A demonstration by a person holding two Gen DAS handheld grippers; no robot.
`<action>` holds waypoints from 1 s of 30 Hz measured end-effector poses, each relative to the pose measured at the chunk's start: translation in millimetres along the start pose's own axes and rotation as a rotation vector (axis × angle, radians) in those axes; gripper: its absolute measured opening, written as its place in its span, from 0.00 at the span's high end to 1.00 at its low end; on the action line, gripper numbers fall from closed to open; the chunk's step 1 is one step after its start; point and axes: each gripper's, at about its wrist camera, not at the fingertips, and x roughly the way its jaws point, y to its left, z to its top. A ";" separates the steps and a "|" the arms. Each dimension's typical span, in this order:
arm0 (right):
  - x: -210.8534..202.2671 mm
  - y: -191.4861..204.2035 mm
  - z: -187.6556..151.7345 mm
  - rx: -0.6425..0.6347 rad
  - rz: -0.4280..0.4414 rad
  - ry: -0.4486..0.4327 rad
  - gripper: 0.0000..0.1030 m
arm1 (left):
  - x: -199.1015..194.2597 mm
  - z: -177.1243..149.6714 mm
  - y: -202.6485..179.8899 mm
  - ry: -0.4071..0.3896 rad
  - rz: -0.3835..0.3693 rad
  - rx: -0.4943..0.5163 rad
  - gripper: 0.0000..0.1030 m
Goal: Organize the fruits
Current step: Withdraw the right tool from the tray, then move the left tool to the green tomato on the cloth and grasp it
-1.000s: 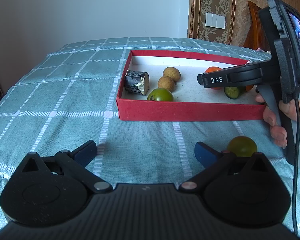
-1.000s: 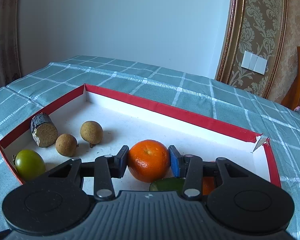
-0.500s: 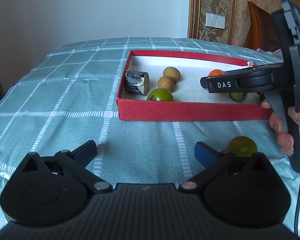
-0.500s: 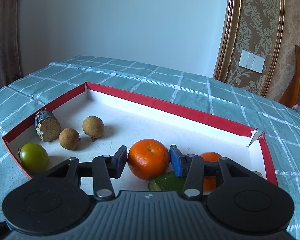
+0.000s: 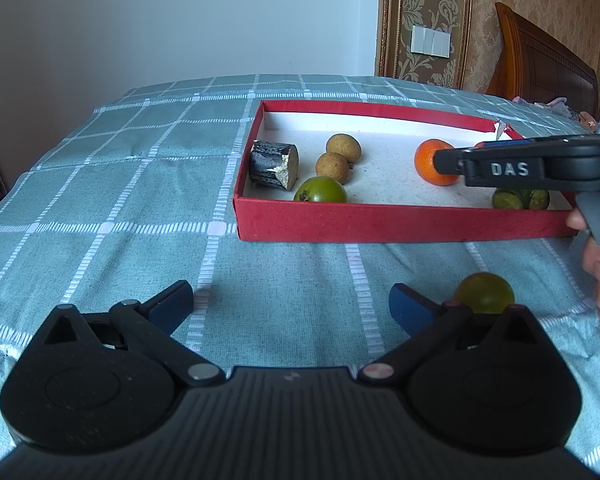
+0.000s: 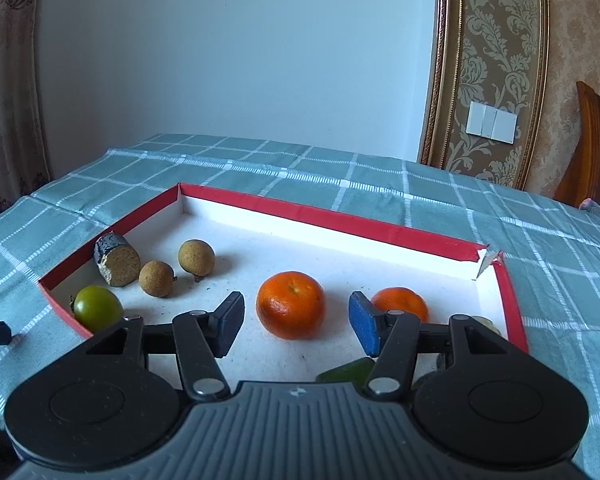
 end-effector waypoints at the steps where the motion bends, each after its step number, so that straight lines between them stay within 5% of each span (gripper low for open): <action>1: -3.9 -1.3 -1.2 0.002 0.001 0.002 0.45 | 0.0 0.0 0.0 0.000 0.000 0.000 0.00; 14: -84.7 -35.4 -48.3 0.032 0.000 -0.016 0.32 | -0.3 0.0 0.0 0.000 0.000 0.000 0.00; 24: -80.2 -55.5 -75.3 0.089 -0.007 0.058 0.32 | -4.3 -2.7 0.6 -0.009 0.003 -0.018 0.00; 30: -76.4 -67.0 -77.6 0.145 0.026 0.076 0.29 | -31.7 -11.6 -0.7 -0.065 -0.081 -0.059 0.00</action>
